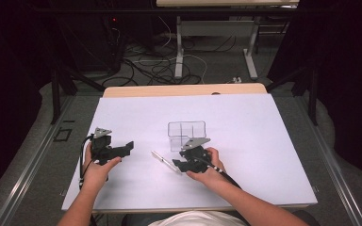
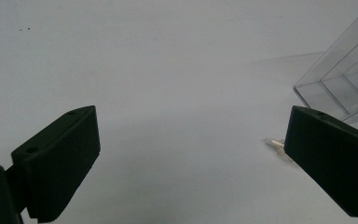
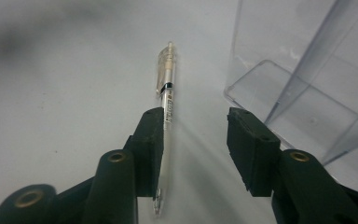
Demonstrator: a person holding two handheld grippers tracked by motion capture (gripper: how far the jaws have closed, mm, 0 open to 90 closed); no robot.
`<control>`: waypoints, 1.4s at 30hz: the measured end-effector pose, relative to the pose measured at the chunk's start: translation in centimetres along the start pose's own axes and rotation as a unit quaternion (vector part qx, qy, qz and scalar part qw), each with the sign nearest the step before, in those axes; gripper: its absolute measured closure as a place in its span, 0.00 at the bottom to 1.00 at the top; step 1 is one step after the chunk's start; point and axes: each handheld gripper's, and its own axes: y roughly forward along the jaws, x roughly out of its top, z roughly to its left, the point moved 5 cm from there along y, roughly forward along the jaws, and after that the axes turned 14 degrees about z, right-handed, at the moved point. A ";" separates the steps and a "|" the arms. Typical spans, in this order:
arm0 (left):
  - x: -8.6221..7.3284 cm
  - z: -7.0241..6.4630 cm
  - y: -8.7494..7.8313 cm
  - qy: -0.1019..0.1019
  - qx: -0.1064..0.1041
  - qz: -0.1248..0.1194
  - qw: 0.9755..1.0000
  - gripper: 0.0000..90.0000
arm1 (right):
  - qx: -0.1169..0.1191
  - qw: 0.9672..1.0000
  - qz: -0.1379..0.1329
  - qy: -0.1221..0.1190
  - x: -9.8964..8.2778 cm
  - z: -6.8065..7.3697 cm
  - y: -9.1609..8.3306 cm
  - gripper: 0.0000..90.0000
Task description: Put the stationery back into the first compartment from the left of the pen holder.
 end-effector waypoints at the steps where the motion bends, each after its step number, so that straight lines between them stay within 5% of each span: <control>1: 0.0 0.0 0.0 0.000 0.000 -0.001 1.000 0.04 | 0.001 1.000 0.006 -0.004 0.1 0.1 0.2 0.65; 19: -0.1 -0.1 0.3 0.000 -0.001 0.005 1.000 0.04 | 0.021 0.998 0.053 0.021 -0.2 1.7 2.3 0.76; 23: -0.1 0.0 0.3 -0.001 -0.001 0.005 1.000 0.04 | 0.028 0.996 0.080 0.028 -0.5 1.7 2.4 0.79; 42: -0.1 -0.2 0.4 0.004 -0.002 0.006 1.000 0.04 | 0.023 0.996 0.088 0.026 -0.5 1.5 2.3 0.89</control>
